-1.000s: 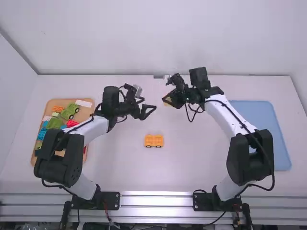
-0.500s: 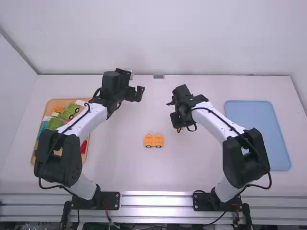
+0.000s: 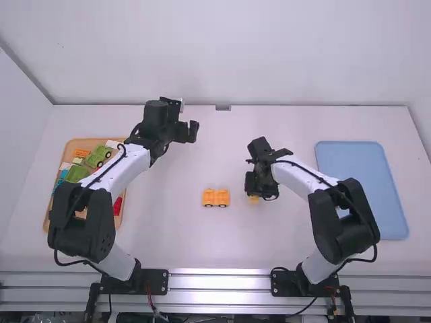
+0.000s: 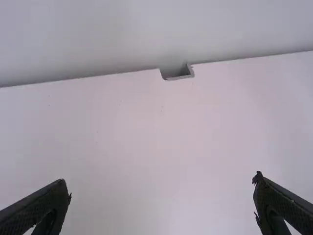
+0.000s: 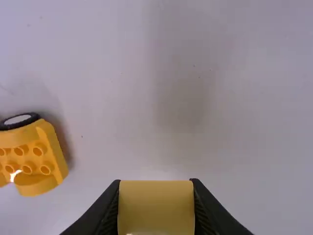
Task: Assemble lego blocks to make yellow taxi
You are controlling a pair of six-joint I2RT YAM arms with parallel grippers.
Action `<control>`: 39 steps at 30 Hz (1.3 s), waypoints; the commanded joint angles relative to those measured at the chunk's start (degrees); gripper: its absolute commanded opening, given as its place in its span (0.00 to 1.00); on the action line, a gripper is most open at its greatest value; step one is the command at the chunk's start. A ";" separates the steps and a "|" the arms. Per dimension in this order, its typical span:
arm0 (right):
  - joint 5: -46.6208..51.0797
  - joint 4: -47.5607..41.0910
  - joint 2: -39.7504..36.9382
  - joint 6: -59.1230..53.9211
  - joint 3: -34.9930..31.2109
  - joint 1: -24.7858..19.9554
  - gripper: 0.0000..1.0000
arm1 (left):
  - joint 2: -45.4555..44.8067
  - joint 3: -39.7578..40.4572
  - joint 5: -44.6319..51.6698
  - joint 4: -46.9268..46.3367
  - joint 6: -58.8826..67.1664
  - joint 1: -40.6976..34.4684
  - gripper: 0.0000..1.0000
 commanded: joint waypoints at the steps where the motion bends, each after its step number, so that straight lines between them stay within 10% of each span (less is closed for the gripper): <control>1: -0.74 0.92 0.28 -1.20 -0.44 -0.24 0.13 | -0.09 0.96 -0.35 -0.52 -0.35 0.31 0.99; 16: -3.15 -6.36 12.50 -2.21 9.66 -2.03 0.00 | -0.09 0.96 -0.50 -0.48 -0.33 0.31 0.99; 39: -3.80 -3.21 12.07 54.05 9.42 -2.19 0.02 | -0.09 -0.09 -0.55 -1.46 -0.28 0.09 0.99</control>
